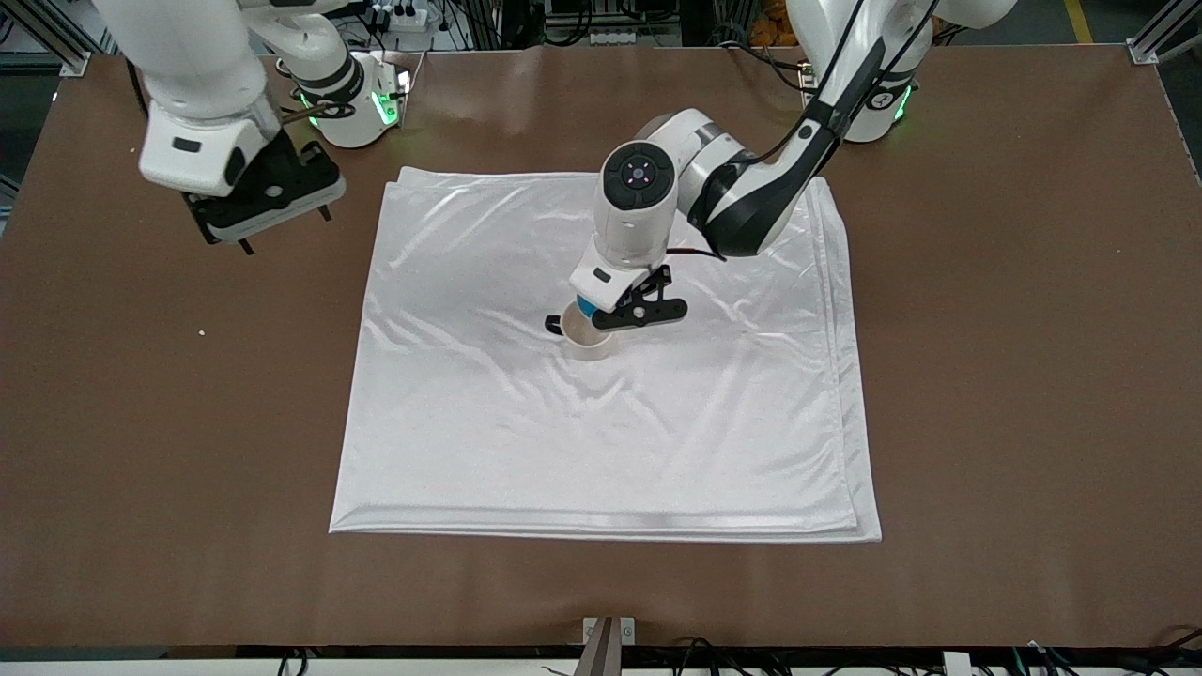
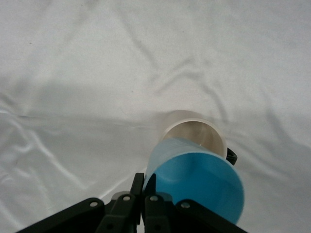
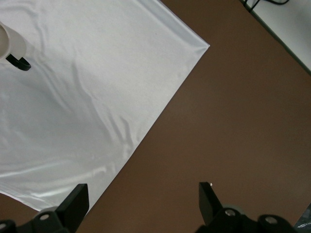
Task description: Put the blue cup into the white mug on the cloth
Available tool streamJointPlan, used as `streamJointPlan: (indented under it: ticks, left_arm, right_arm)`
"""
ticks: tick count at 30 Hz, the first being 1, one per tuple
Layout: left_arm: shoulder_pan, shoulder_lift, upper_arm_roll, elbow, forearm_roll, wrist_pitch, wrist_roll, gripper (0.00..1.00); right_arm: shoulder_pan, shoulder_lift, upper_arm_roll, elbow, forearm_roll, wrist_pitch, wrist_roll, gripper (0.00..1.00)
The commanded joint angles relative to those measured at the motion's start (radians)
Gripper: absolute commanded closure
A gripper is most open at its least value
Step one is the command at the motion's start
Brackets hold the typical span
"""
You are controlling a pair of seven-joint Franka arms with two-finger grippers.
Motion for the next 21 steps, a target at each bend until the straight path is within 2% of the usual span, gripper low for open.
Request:
streamJointPlan:
  ticks: [1, 12, 16, 21]
  left_arm:
    - [-0.02, 0.028, 0.01, 0.023, -0.005, 0.028, -0.019, 1.0]
    - [-0.033, 0.064, 0.016, 0.023, -0.005, 0.111, -0.022, 1.0]
    - [-0.04, 0.082, 0.018, 0.023, -0.003, 0.125, -0.022, 1.0]
    - [-0.042, 0.102, 0.018, 0.022, 0.006, 0.126, -0.02, 1.0]
  right_arm:
    - [-0.002, -0.048, -0.06, -0.024, 0.041, -0.036, -0.002, 0.0]
    - [-0.01, -0.059, -0.181, -0.024, 0.079, -0.089, -0.001, 0.0]
    - [-0.011, -0.062, -0.238, -0.025, 0.159, -0.115, 0.002, 0.0]
    - [-0.013, -0.06, -0.271, -0.028, 0.164, -0.115, 0.002, 0.0]
